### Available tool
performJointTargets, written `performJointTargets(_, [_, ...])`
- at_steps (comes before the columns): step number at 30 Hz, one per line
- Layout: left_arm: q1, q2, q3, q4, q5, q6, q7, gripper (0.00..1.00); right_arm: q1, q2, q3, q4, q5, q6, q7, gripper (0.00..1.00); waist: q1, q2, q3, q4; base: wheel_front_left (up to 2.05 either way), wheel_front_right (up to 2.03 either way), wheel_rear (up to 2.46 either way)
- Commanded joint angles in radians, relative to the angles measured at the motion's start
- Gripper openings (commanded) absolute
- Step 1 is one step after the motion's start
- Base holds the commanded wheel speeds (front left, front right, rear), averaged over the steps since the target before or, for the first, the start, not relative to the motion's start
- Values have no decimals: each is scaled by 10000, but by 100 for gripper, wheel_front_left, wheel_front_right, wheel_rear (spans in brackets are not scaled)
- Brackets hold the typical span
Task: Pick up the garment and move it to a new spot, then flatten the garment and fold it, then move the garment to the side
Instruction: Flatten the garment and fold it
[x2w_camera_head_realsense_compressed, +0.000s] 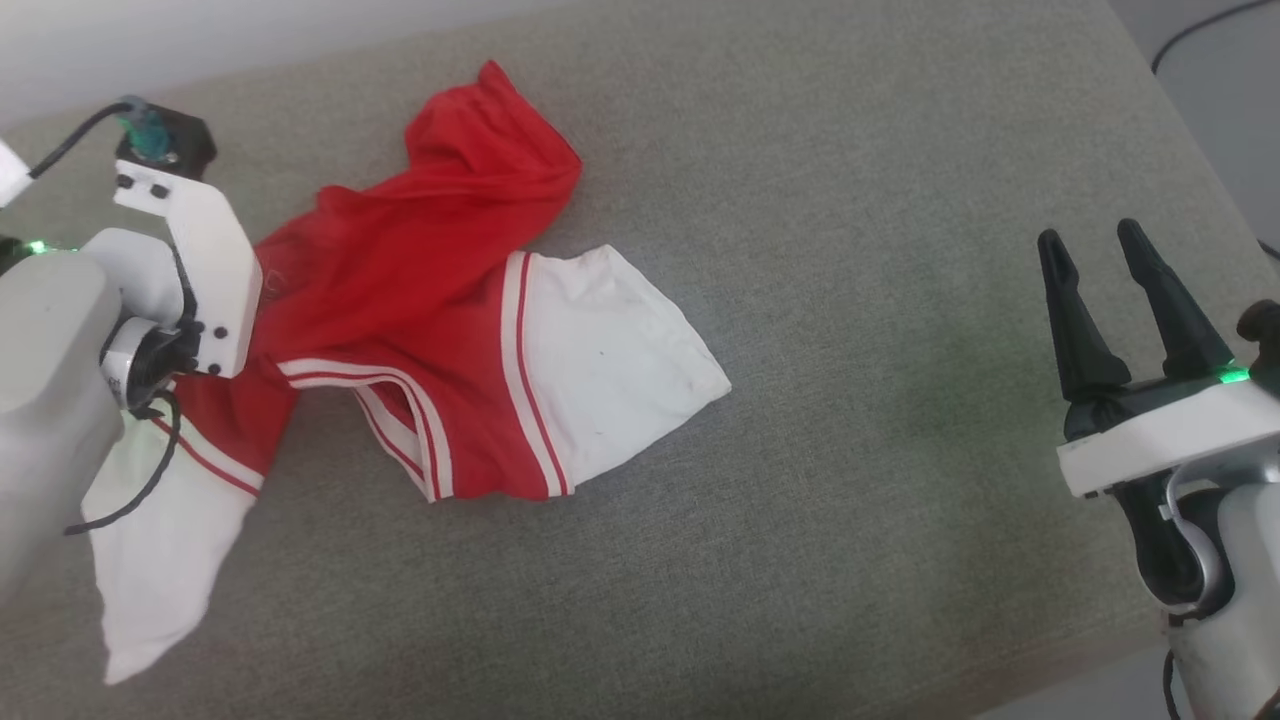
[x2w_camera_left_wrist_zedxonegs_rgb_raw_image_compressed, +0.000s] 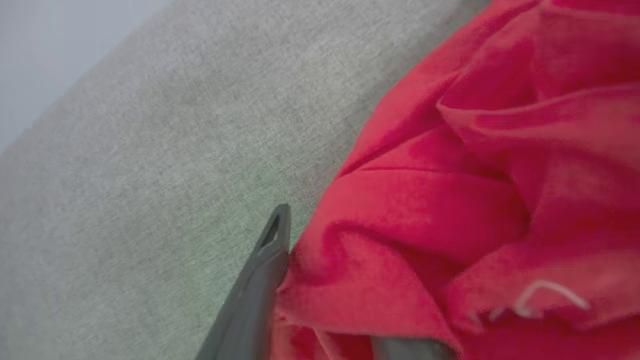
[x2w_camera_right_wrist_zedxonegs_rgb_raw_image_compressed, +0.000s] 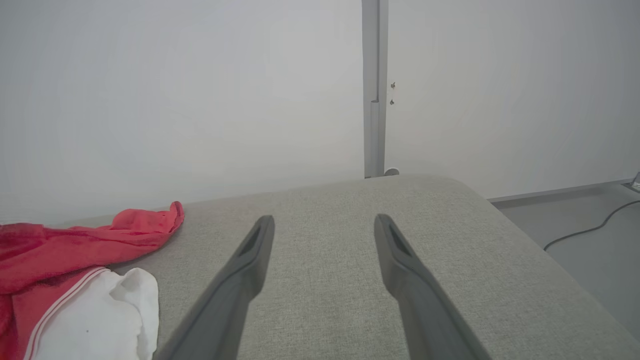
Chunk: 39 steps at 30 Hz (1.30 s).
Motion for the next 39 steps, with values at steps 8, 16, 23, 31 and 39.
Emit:
performJointTargets(8, [-278,-705,190,946,-201,-473,-758,100,-77,-171,124,249,92,-3,-156,100,0,0,-26,280,0,0,0])
performJointTargets(16, [-6,-964,231,852,-165,-848,-1766,100,309,-323,202,300,45,-3,122,100,0,0,-771,1068,0,0,0])
performJointTargets(23, [785,-981,347,169,-161,-591,-3070,100,808,-371,230,293,125,-3,625,100,0,0,-1561,1926,0,0,0])
performJointTargets(31, [2052,-615,586,-708,-466,-307,-4022,100,1120,-390,491,279,92,-3,1245,100,0,0,-2158,2690,0,0,0])
performJointTargets(39, [3214,21,991,-1964,-399,417,-5823,100,1245,-584,890,495,425,-3,2295,100,0,0,-2447,3440,0,0,0])
